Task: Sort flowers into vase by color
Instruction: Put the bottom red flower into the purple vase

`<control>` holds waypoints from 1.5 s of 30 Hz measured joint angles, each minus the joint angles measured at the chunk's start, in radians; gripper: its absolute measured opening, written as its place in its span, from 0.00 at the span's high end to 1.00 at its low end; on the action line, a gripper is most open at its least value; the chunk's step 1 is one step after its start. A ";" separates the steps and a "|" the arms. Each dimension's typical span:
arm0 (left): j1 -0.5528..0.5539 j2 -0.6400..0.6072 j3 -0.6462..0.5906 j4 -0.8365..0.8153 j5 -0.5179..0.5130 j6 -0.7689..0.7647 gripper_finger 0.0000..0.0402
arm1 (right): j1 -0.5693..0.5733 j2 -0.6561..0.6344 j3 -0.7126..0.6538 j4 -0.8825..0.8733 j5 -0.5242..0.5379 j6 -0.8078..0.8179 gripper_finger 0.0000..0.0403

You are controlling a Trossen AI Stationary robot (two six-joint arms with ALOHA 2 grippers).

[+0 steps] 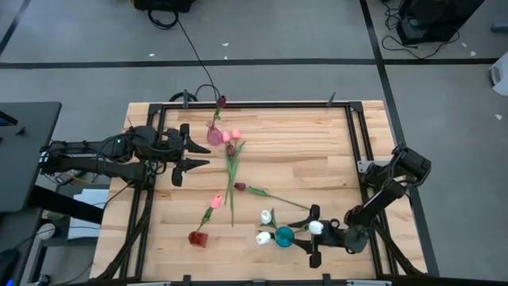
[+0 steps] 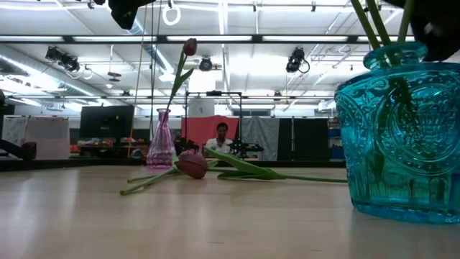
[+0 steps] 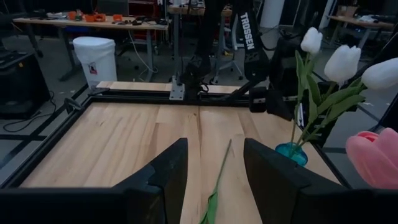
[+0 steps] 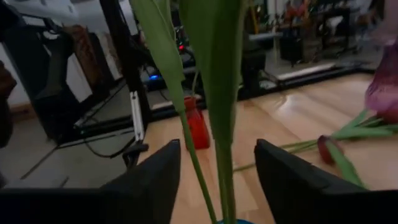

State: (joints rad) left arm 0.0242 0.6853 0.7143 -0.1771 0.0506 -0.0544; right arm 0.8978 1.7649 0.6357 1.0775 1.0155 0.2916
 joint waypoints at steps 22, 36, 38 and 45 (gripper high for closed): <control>0.000 0.000 0.000 -0.036 0.001 0.001 0.59 | -0.015 -0.442 0.000 -1.059 -0.386 0.675 0.39; 0.000 -0.190 0.001 -0.076 -0.004 0.046 0.59 | -0.248 -0.423 -0.001 -1.409 -0.644 0.852 0.46; 0.000 -0.215 0.001 -0.110 -0.011 0.035 0.59 | -0.309 -0.423 -0.001 -1.419 -0.677 0.822 0.47; 0.000 -0.255 -0.111 -0.062 -0.014 -0.028 0.59 | -0.557 -0.423 -0.001 -1.411 -0.779 0.621 0.49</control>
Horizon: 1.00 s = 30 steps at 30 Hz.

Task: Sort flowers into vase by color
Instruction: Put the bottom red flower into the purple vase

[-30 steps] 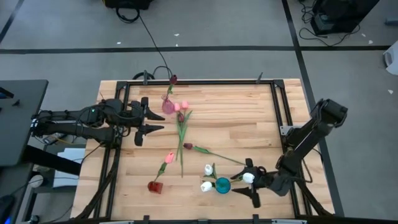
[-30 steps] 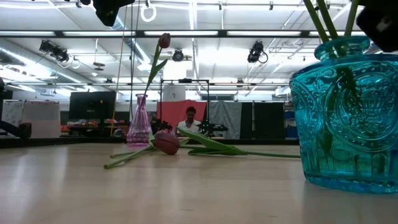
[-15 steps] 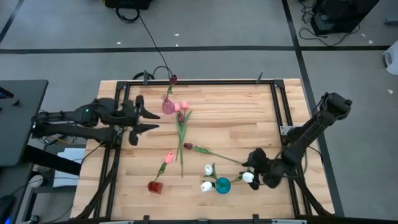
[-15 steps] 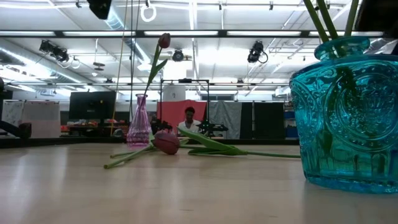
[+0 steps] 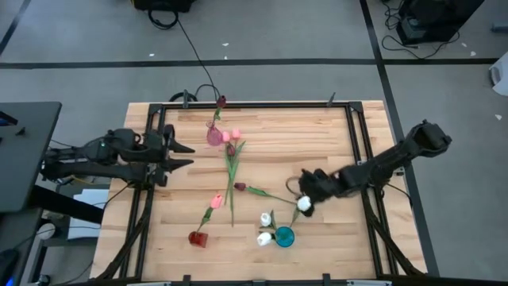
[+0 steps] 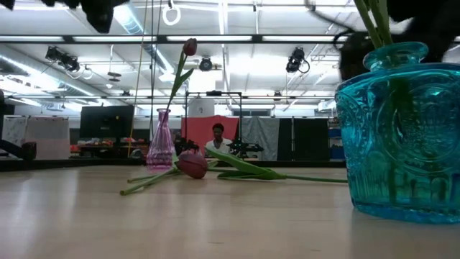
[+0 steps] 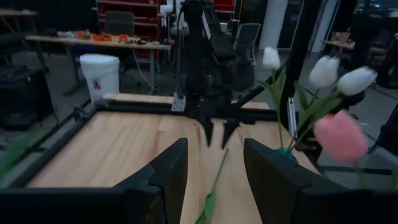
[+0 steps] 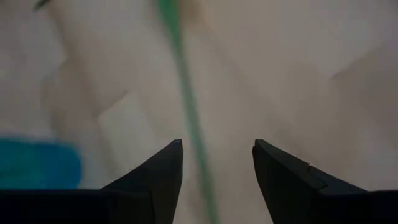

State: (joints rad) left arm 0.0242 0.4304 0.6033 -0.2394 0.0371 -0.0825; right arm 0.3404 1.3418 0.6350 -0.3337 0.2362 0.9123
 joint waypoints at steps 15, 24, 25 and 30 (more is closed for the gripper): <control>0.000 0.002 -0.136 0.073 -0.068 -0.031 0.59 | -0.295 0.176 0.109 0.197 -0.270 -0.369 0.50; 0.000 0.004 -0.136 0.061 -0.078 -0.056 0.59 | -0.299 0.447 0.478 -0.148 -0.278 -0.564 0.50; 0.000 0.004 -0.136 0.060 -0.078 -0.056 0.59 | -0.292 0.469 0.514 -0.191 -0.274 -0.574 0.50; 0.000 0.004 -0.136 0.061 -0.078 -0.057 0.59 | -0.260 0.572 0.661 -0.342 -0.258 -0.608 0.52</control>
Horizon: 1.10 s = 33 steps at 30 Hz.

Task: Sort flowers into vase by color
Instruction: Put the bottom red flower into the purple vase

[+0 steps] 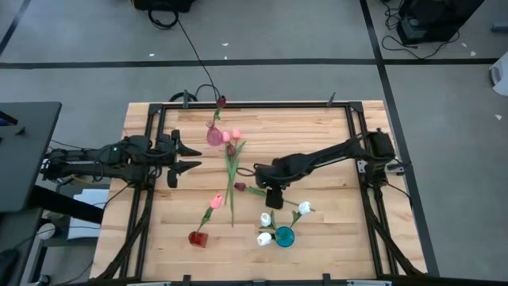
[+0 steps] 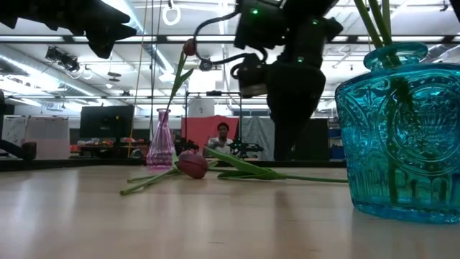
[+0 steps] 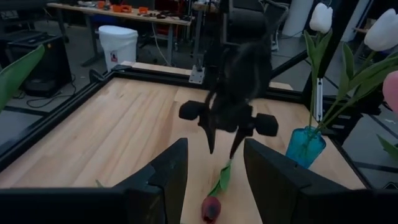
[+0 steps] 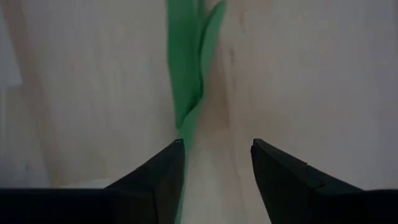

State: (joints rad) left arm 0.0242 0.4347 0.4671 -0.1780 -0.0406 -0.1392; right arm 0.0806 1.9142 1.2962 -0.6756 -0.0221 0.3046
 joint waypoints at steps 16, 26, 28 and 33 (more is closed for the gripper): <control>0.000 0.000 0.000 0.001 0.000 -0.004 0.59 | 0.062 0.156 0.134 -0.202 0.030 -0.006 0.65; 0.000 0.000 0.000 0.001 0.000 -0.004 0.59 | 0.062 0.158 0.132 -0.199 0.022 0.018 0.97; 0.000 0.000 0.000 0.001 0.000 -0.009 0.59 | 0.052 0.152 0.130 -0.193 0.017 0.016 0.96; 0.000 0.013 0.000 0.003 -0.015 -0.055 0.59 | 0.013 0.087 0.125 -0.118 0.074 -0.001 0.99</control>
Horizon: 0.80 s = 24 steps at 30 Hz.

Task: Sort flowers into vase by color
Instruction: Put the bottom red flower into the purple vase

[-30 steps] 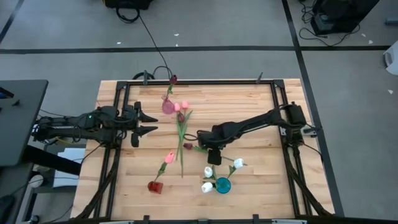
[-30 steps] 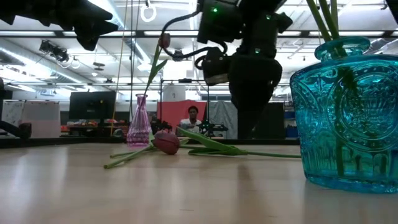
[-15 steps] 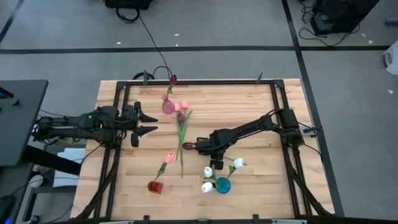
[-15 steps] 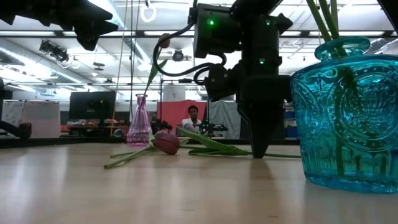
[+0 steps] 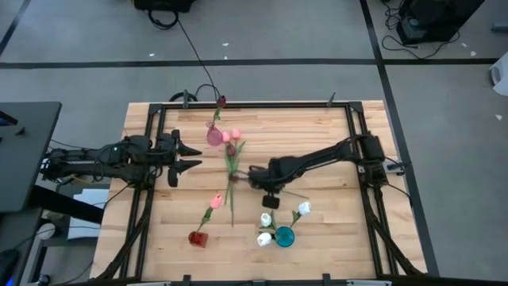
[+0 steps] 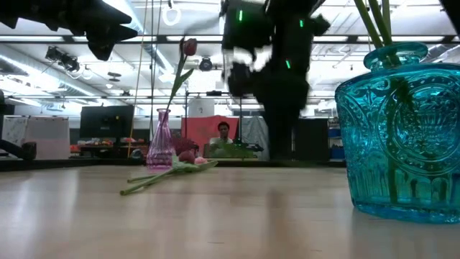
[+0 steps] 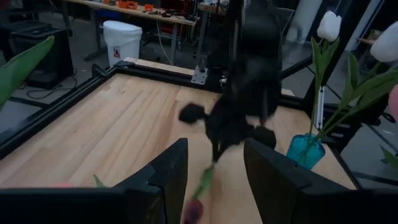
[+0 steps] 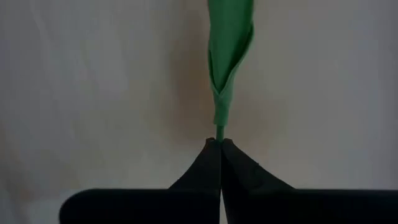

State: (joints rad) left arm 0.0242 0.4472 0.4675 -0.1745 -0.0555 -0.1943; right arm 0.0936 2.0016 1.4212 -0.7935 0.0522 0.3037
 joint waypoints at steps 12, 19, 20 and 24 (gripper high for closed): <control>0.000 0.026 0.000 0.053 -0.023 0.007 0.59 | -0.085 -0.194 0.003 0.424 0.071 -0.152 0.99; 0.001 0.109 0.002 0.147 -0.026 0.011 0.59 | -0.111 -0.212 0.003 0.747 0.011 -0.240 0.99; 0.001 0.126 0.002 0.165 -0.025 0.017 0.59 | -0.112 -0.212 0.003 0.781 0.000 -0.248 0.99; 0.001 0.196 0.001 0.217 -0.025 0.052 0.59 | -0.115 -0.212 0.003 0.888 -0.019 -0.266 0.99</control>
State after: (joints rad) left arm 0.0250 0.6429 0.4688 0.0425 -0.0807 -0.1421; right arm -0.0214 1.7897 1.4246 0.0941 0.0335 0.0380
